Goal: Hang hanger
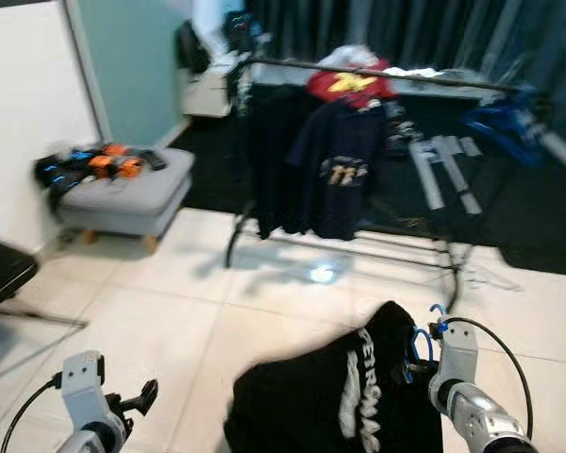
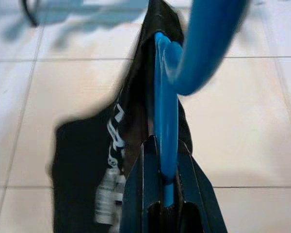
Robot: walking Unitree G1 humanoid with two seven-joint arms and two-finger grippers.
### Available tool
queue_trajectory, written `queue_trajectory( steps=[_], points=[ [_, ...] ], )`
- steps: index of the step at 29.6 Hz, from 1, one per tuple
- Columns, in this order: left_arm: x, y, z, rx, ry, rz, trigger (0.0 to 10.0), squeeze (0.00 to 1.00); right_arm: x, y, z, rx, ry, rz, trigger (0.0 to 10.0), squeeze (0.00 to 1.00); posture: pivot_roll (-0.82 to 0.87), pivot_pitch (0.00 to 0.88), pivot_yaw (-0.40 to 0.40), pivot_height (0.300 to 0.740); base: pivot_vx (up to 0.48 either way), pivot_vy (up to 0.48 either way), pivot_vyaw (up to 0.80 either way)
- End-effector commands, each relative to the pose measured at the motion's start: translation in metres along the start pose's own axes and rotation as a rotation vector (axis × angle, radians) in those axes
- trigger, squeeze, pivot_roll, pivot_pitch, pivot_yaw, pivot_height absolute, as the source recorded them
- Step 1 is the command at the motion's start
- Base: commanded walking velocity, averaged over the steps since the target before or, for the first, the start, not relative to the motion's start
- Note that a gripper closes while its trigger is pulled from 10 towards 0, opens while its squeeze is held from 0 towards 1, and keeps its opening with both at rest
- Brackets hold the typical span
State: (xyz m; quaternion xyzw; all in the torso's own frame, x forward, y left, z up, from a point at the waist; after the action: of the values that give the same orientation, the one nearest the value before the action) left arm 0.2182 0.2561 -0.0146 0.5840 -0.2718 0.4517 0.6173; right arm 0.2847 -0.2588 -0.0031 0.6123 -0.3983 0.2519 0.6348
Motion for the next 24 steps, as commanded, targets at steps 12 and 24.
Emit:
queue_trajectory(
  steps=[12, 24],
  points=[
    [-0.002, -0.008, 0.017, -0.032, 0.004, 0.053, 10.0, 0.00, 0.009, -0.001, -0.002, -0.035, 0.046, 0.085, 10.0, 0.00, -0.08, 0.000, -0.062, 0.736, 0.480, 0.000, -0.26],
    [-0.004, -0.016, 0.034, -0.092, -0.014, 0.065, 10.0, 0.00, 0.019, 0.001, 0.019, -0.125, 0.039, 0.114, 10.0, 0.00, -0.09, 0.000, -0.043, 0.736, 0.480, 0.000, 0.00]
  ],
)
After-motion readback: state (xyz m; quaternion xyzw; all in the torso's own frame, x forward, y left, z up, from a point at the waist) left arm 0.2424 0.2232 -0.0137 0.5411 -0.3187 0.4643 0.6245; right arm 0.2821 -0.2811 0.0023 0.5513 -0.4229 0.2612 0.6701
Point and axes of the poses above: a point about 5 cm out from each wrist's last joint towards the gripper, its own y axis pointing back from the gripper into the wrist, its own x axis along the axis of the wrist's last joint, z = x × y, the point moved 1 cm from there along -y, pointing out of the wrist towards the gripper, and after that the axes turned 4 degrees about -y, right-handed, at the moved point
